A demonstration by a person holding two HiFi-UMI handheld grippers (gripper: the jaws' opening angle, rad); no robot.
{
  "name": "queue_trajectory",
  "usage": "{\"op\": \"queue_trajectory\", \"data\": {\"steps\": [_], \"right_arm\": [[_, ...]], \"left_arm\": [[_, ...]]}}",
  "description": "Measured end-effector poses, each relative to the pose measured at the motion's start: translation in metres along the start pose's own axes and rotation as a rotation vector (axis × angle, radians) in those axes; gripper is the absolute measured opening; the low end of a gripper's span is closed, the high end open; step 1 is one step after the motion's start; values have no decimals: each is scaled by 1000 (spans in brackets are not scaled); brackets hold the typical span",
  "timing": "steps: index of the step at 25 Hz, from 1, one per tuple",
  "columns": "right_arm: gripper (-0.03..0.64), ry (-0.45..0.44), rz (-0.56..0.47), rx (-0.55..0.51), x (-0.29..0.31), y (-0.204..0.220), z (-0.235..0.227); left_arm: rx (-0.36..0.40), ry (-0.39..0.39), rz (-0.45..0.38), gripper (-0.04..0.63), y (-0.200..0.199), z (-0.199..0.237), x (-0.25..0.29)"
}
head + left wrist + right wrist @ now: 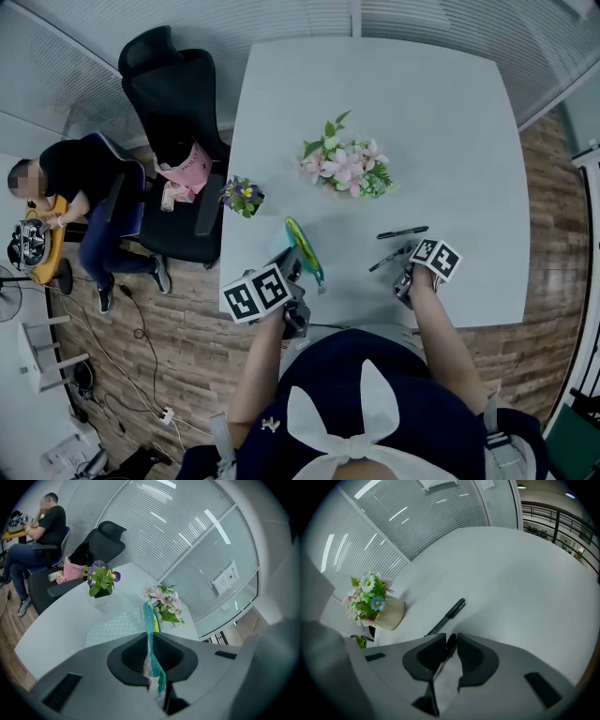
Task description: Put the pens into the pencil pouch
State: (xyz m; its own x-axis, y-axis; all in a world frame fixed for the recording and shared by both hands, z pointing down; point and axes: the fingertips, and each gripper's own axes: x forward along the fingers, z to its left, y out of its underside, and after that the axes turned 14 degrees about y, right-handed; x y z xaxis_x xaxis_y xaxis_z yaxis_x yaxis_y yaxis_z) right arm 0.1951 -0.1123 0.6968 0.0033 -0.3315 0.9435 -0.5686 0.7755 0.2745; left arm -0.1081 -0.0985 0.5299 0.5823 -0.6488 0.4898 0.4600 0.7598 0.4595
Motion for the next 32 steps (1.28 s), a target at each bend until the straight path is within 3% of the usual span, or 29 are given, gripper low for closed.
{"op": "queue_trajectory", "data": {"steps": [20, 32], "right_arm": [[58, -141, -170, -95, -58, -18, 26], [54, -190, -345, -250, -105, -30, 44]], "left_arm": [[-9, 19, -12, 49, 2, 3, -7], [-26, 33, -21, 49, 5, 4, -11]]}}
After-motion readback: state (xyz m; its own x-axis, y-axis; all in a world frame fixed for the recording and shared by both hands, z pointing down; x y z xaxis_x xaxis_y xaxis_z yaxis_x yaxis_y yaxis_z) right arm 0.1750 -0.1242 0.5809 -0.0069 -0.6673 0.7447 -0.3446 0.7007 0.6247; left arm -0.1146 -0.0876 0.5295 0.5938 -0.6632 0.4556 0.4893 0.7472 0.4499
